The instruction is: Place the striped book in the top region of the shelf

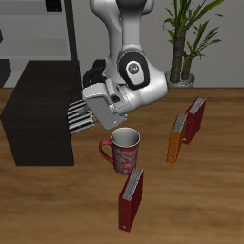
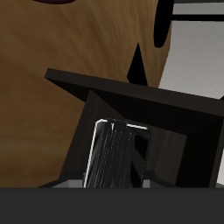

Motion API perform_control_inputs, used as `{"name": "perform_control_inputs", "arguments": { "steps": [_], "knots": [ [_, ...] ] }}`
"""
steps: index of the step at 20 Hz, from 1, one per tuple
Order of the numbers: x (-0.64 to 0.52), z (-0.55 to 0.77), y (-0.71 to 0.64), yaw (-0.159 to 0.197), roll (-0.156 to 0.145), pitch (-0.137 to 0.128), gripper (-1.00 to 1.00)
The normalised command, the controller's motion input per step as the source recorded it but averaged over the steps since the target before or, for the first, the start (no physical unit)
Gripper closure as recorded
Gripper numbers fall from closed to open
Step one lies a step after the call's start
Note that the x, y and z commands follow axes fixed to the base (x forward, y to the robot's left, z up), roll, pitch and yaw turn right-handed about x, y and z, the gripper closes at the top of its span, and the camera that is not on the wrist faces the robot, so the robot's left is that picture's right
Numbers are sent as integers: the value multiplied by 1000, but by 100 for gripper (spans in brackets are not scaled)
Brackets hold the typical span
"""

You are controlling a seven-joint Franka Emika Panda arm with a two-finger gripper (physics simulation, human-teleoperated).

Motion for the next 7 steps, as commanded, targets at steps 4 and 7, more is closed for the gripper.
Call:
{"name": "perform_control_inputs", "arguments": {
  "steps": [4,7],
  "knots": [
    [6,-22,-170,-2,-30,9,100],
    [16,-12,-95,-5,-5,18,100]
  ]
}}
